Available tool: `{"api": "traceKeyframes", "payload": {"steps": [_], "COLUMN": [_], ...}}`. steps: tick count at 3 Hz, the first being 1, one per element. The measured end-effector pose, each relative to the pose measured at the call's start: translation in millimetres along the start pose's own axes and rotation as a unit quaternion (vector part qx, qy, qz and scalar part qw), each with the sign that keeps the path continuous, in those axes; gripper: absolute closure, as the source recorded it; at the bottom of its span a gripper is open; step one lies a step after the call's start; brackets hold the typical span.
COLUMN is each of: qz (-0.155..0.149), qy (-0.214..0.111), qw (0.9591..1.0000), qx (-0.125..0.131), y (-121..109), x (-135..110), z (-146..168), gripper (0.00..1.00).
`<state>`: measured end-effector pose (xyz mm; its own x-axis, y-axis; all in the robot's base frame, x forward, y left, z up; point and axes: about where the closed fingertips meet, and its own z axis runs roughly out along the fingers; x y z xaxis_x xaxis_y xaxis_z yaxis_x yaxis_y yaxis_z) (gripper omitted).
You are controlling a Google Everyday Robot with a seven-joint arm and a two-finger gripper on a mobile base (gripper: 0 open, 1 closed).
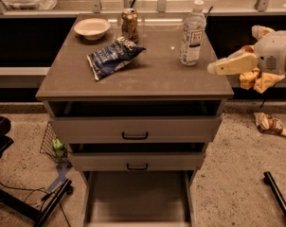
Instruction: Place blue plastic bottle into bottom drawer
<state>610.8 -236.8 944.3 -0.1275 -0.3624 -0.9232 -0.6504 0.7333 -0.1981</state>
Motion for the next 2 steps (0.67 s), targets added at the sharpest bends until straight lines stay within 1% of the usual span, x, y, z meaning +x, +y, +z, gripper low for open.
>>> {"api": "traceKeyframes", "payload": {"steps": [1,2], "qz": [0.021,0.024], "qy": [-0.086,-0.105], "qw": [0.9941,0.9892], "qx": [0.063,0.1], "y": [-45,-63], "x": [-20,-28], "z": [13,18], "gripper": [0.0,0.0]}}
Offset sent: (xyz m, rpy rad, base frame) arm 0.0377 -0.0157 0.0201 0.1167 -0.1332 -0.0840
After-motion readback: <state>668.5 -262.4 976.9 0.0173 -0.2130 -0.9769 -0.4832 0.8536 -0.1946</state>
